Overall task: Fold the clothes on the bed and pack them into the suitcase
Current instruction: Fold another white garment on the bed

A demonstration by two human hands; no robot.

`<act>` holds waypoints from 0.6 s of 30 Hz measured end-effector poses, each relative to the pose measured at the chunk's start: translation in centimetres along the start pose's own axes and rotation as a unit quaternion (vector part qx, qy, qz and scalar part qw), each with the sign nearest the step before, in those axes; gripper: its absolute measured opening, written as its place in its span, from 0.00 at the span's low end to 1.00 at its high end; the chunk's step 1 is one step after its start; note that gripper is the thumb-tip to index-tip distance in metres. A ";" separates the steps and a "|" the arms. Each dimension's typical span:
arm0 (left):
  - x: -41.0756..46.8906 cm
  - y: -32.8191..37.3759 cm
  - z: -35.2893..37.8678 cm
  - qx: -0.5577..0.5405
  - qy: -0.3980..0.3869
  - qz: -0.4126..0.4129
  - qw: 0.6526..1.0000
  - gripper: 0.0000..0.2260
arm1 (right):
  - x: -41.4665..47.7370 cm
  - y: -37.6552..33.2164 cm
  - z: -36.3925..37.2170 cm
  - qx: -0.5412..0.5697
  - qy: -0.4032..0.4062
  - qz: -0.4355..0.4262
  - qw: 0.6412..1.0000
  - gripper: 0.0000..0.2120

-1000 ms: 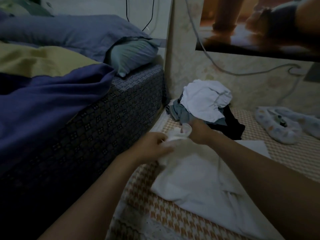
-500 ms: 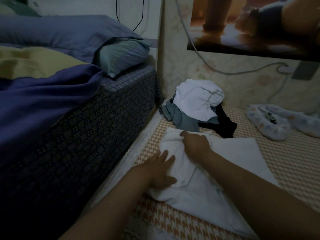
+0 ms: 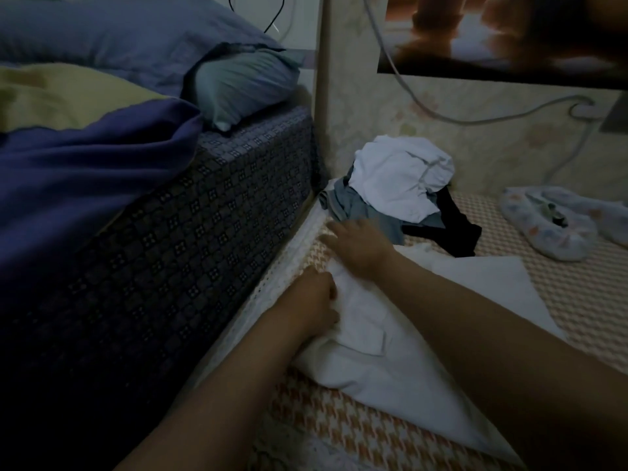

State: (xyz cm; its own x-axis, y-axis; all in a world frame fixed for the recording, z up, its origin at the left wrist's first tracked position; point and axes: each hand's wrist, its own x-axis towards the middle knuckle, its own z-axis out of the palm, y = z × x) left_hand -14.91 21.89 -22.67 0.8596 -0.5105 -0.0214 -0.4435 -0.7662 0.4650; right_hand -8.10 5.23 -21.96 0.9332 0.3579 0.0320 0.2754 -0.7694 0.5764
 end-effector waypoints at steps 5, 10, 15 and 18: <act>-0.5 0.4 -0.1 -0.032 0.004 -0.047 0.998 0.34 | -0.6 -0.7 0.4 0.084 -0.080 -0.073 0.991 0.28; -0.7 1.0 -0.8 0.042 -0.065 -0.087 0.993 0.16 | -4.2 3.1 -0.1 0.091 0.102 -0.082 0.987 0.15; -0.6 5.7 -2.2 -0.026 -0.118 -0.011 0.993 0.17 | -10.1 7.9 1.0 0.178 0.168 -0.009 0.970 0.12; -0.5 10.7 -2.4 -0.049 -0.127 0.064 0.989 0.17 | -14.4 11.0 1.5 0.193 0.182 0.045 0.963 0.14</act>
State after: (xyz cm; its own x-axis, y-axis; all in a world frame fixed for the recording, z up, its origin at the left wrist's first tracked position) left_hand -19.47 14.84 -15.56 0.7004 -0.6924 -0.1732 -0.5070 -0.6534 0.5622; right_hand -18.17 -9.12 -17.31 0.8335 0.3884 0.3930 0.3278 -0.9201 0.2142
